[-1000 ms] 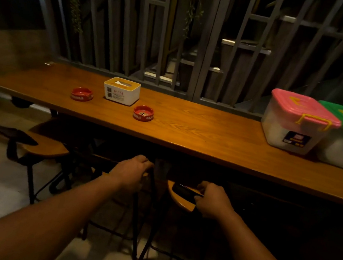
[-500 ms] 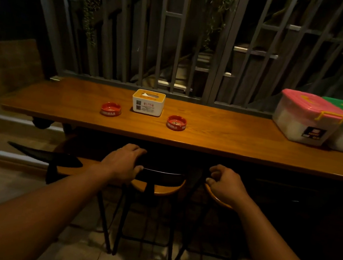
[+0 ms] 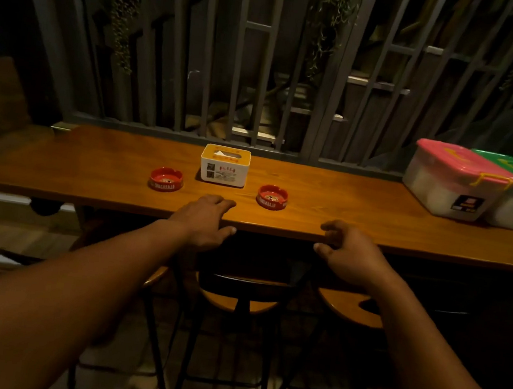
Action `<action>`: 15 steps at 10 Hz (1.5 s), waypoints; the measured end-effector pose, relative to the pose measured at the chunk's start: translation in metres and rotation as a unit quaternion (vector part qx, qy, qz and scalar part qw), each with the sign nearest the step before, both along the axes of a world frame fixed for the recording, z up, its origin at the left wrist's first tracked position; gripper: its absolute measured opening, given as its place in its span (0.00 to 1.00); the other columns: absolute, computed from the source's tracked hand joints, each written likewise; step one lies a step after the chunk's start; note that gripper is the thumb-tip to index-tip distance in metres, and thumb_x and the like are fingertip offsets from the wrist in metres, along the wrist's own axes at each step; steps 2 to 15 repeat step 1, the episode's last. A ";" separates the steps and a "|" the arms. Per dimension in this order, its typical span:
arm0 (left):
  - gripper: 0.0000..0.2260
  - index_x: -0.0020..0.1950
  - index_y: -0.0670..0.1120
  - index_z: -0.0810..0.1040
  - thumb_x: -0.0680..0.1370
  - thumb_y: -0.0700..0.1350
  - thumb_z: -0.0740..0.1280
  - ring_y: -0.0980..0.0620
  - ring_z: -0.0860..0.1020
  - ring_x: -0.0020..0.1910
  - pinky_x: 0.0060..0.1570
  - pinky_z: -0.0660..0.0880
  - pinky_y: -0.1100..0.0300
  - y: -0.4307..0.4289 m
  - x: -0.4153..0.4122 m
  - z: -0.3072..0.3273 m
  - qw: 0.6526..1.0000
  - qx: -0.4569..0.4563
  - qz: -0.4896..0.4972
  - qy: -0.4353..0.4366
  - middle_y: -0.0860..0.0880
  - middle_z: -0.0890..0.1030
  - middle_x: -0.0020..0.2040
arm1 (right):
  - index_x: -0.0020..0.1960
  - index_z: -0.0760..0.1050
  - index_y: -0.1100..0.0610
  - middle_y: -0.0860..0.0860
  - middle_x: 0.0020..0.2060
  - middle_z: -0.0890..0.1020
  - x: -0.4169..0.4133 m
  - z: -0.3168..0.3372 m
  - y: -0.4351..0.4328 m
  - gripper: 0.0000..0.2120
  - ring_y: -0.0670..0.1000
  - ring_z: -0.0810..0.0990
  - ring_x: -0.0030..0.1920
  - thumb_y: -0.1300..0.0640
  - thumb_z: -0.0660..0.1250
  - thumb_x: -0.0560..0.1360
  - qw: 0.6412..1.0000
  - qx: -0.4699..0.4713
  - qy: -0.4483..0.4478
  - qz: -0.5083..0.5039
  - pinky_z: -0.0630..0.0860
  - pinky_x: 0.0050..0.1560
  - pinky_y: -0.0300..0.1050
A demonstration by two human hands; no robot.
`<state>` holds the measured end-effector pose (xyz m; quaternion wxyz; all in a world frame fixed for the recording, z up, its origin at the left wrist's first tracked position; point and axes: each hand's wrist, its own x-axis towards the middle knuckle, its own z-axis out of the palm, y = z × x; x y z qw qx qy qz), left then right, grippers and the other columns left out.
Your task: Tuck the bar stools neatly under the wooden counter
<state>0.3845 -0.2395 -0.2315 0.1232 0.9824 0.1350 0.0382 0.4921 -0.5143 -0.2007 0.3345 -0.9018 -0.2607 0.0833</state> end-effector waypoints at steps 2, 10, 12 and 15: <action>0.32 0.78 0.53 0.56 0.77 0.59 0.64 0.43 0.58 0.76 0.69 0.63 0.44 0.021 0.007 0.024 1.000 0.002 -0.006 -0.028 0.47 0.58 0.78 | 0.66 0.71 0.49 0.49 0.61 0.78 -0.013 0.036 0.016 0.21 0.50 0.75 0.61 0.54 0.71 0.75 0.998 0.030 -0.046 0.015 0.76 0.54 0.49; 0.32 0.78 0.53 0.56 0.77 0.59 0.64 0.43 0.58 0.76 0.69 0.63 0.44 0.021 0.007 0.024 1.000 0.002 -0.006 -0.028 0.47 0.58 0.78 | 0.66 0.71 0.49 0.49 0.61 0.78 -0.013 0.036 0.016 0.21 0.50 0.75 0.61 0.54 0.71 0.75 0.998 0.030 -0.046 0.015 0.76 0.54 0.49; 0.32 0.78 0.53 0.56 0.77 0.59 0.64 0.43 0.58 0.76 0.69 0.63 0.44 0.021 0.007 0.024 1.000 0.002 -0.006 -0.028 0.47 0.58 0.78 | 0.66 0.71 0.49 0.49 0.61 0.78 -0.013 0.036 0.016 0.21 0.50 0.75 0.61 0.54 0.71 0.75 0.998 0.030 -0.046 0.015 0.76 0.54 0.49; 0.32 0.78 0.53 0.56 0.77 0.59 0.64 0.43 0.58 0.76 0.69 0.63 0.44 0.021 0.007 0.024 1.000 0.002 -0.006 -0.028 0.47 0.58 0.78 | 0.66 0.71 0.49 0.49 0.61 0.78 -0.013 0.036 0.016 0.21 0.50 0.75 0.61 0.54 0.71 0.75 0.998 0.030 -0.046 0.015 0.76 0.54 0.49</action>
